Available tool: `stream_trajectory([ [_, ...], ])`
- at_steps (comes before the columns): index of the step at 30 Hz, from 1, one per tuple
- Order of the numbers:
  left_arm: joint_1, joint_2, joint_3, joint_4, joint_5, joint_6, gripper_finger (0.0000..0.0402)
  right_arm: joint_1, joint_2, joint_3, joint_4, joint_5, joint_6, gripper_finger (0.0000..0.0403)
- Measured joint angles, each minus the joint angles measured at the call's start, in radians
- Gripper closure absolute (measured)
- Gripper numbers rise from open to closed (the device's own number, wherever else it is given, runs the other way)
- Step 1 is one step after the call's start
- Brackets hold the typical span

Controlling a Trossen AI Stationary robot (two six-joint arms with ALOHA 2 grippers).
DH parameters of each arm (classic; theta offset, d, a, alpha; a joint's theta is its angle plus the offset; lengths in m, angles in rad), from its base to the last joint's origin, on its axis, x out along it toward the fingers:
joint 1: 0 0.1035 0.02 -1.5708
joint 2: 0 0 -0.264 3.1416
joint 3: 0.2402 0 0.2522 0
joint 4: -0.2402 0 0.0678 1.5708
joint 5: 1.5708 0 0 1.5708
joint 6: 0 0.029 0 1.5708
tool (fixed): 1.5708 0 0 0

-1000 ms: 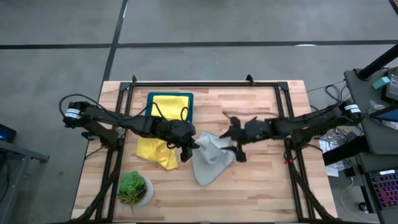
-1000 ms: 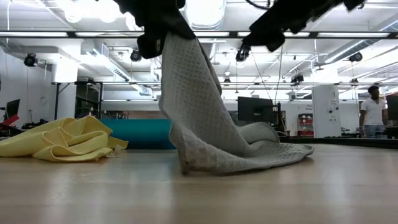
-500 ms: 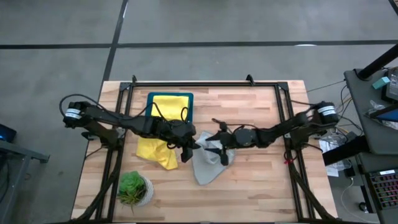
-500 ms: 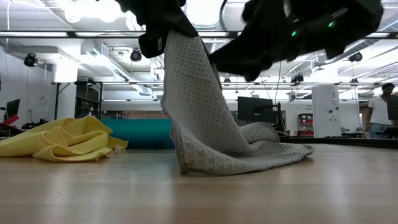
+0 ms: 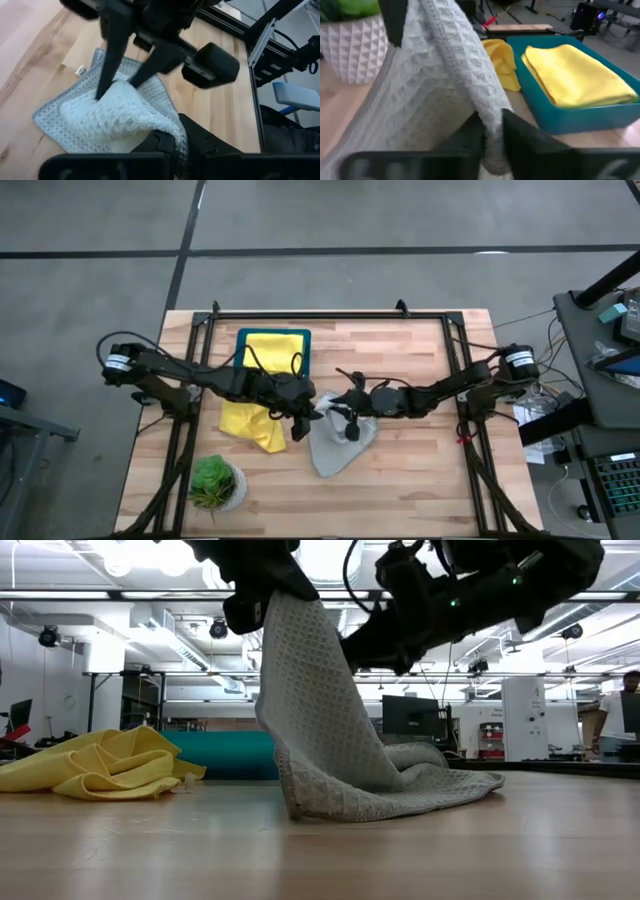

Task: Fold microfiber towels
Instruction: Fold the gray microfiber towel

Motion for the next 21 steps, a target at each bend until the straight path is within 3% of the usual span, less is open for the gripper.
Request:
stream_trajectory([
  [1, 0.0, 0.001, 0.0, -0.001, -0.001, 0.002, 0.0402, 0.0, -0.023, 0.0, -0.038, 0.0, -0.017, 0.0373],
  [4, 0.0, 0.001, -0.002, 0.0, -0.014, 0.021, 0.0402, 0.002, -0.102, 0.026, -0.165, 0.0, -0.05, 0.0389],
  [10, 0.002, 0.001, -0.008, 0.036, -0.037, 0.098, 0.04, 0.002, -0.29, 0.156, -0.665, 0.0, -0.081, 0.0394],
  [17, 0.005, 0.033, -0.05, 0.224, -0.085, 0.178, 0.0356, 0.0, -0.41, 0.33, -1.223, 0.006, -0.006, 0.0394],
  [21, 0.006, 0.054, -0.076, 0.276, -0.092, 0.19, 0.0333, 0.002, -0.428, 0.361, -1.419, 0.006, 0.075, 0.0394],
])
